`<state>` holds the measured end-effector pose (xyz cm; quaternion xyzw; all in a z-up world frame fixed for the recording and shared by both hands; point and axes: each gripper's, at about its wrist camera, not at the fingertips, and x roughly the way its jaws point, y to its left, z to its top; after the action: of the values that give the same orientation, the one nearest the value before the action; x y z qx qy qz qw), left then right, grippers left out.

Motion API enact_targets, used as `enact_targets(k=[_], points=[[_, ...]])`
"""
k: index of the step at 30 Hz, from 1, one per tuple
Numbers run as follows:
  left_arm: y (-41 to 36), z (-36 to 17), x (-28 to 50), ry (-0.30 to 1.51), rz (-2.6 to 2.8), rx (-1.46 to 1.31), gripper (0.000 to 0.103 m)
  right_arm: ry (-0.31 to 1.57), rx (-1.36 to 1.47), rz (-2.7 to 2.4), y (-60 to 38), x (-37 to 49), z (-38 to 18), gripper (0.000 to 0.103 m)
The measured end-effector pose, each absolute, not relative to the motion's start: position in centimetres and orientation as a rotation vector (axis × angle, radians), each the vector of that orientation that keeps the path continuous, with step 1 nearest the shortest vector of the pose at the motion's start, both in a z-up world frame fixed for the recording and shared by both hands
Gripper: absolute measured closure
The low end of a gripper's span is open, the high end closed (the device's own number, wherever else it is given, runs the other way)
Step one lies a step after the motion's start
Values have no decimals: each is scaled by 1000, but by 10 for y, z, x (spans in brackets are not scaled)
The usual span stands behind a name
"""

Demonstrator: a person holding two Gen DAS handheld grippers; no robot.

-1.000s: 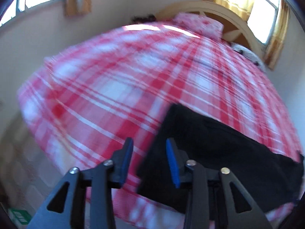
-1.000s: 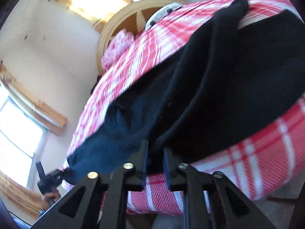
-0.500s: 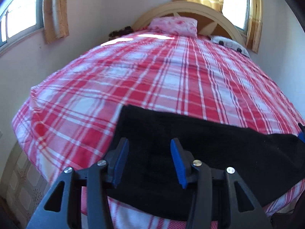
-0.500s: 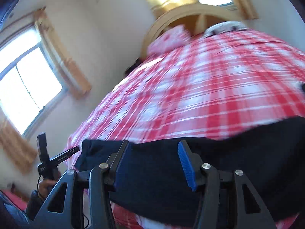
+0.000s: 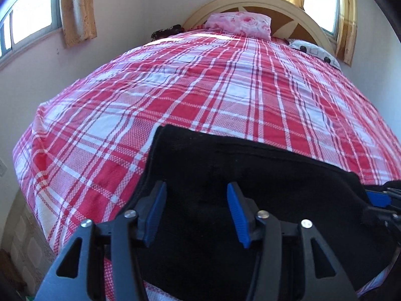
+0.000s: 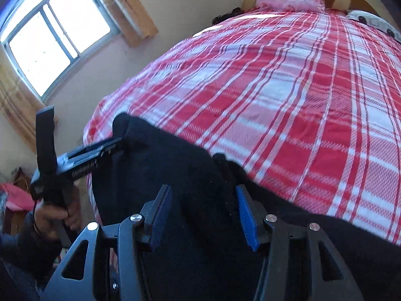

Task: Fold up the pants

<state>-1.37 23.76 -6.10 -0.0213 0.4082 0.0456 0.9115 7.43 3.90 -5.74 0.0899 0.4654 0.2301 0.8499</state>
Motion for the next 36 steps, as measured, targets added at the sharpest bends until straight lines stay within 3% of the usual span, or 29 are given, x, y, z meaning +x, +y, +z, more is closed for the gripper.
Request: enact_targets(k=[16, 24, 31, 36], points=[[232, -61, -11, 852, 102, -12, 40, 1125, 289, 627, 42, 100, -62, 46], [229, -61, -11, 855, 101, -3, 36, 1163, 561, 747, 35, 134, -78, 45], [226, -63, -8, 862, 93, 15, 34, 945, 1141, 678, -37, 153, -110, 45], [231, -61, -9, 865, 77, 10, 34, 829, 1162, 578, -61, 148, -109, 45]])
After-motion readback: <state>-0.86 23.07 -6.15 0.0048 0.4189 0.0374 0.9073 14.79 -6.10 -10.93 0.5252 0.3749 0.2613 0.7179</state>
